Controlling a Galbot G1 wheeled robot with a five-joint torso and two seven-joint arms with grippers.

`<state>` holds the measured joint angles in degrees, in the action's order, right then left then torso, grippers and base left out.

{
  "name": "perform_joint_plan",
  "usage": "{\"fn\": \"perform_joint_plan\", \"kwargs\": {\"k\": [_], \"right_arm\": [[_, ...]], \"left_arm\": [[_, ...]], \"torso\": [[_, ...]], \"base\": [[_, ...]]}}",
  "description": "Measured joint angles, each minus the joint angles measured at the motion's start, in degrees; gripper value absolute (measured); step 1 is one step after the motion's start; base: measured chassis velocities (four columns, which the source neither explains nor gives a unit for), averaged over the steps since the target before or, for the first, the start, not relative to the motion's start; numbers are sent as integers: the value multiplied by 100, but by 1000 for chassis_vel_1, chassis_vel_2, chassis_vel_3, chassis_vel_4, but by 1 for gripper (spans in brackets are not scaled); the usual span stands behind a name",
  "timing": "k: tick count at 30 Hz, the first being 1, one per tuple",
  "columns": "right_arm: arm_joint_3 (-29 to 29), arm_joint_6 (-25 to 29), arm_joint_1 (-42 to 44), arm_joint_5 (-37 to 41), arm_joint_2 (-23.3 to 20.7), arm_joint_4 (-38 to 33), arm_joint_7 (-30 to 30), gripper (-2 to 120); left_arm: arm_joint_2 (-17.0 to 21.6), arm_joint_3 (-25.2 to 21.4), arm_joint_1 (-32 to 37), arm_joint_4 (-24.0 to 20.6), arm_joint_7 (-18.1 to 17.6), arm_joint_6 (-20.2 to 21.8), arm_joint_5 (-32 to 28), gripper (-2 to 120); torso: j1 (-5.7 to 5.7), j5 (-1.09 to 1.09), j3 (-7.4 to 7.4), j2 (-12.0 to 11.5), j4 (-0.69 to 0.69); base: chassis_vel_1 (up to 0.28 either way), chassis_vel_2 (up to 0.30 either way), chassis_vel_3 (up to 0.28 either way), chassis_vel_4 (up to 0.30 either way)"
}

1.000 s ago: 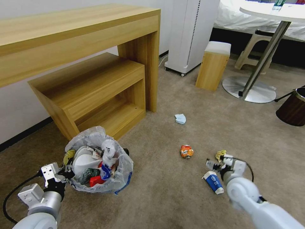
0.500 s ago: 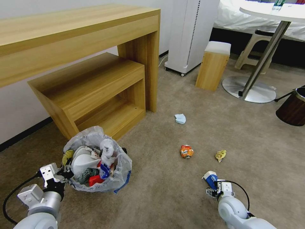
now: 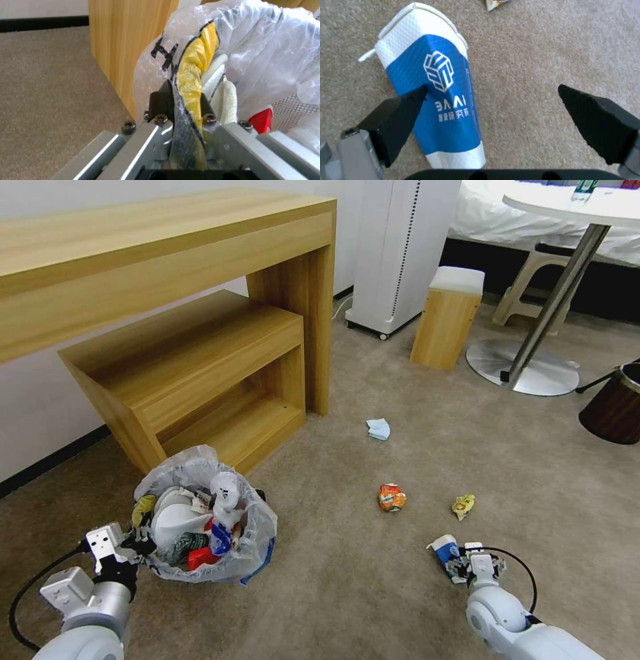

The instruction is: Pick up the trash bin and place the garbage on the floor into it.

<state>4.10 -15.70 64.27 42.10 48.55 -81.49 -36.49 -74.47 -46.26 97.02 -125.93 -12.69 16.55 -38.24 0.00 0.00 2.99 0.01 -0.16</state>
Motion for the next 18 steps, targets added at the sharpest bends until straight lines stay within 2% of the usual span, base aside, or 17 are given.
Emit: {"fn": "perform_joint_plan", "kwargs": {"k": [4, 6, 7, 9, 10, 13, 14, 16, 18], "right_arm": [[71, 70, -63, -94, 73, 146, 37, 99], [129, 151, -102, -199, 137, 271, 59, 91], [129, 151, -102, -199, 137, 271, 59, 91], [142, 219, -115, -261, 158, 323, 85, 79], [142, 219, -115, -261, 158, 323, 85, 79], [140, 311, -109, -336, 161, 372, 114, 64], [140, 311, -109, -336, 161, 372, 114, 64], [129, 380, -87, -410, 163, 437, 147, 54], [120, 399, -79, -433, 165, 458, 156, 51]], "left_arm": [[0, 0, 23, -62, 0, -2, -2, 2], [0, 0, 41, -117, 1, -2, -10, 2], [0, 0, 41, -117, 1, -2, -10, 2], [2, -1, 44, -135, 1, -7, -17, 2], [2, -1, 44, -135, 1, -7, -17, 2], [6, -2, 34, -135, 1, -15, -25, 2], [6, -2, 34, -135, 1, -15, -25, 2], [8, 4, 27, -146, 0, -17, -36, 2], [10, 6, 23, -151, 1, -17, -40, 2]], "torso": [[0, 0, 0, 0, 0], [0, 1, 0, 0, 0], [0, 1, 0, 0, 0], [0, 0, 0, 0, 0], [0, 0, 0, 0, 0], [0, 0, 0, 0, 0], [0, 0, 0, 0, 0], [0, 0, 0, 0, 0], [0, 0, 0, 0, 0]], "base": [[0, 0, 0, 0], [0, 0, 0, 0], [0, 0, 0, 0], [0, 0, 0, 0], [0, 0, 0, 0], [0, 0, 0, 0], [0, 0, 0, 0], [0, 0, 0, 0], [0, 0, 0, 0]]}}
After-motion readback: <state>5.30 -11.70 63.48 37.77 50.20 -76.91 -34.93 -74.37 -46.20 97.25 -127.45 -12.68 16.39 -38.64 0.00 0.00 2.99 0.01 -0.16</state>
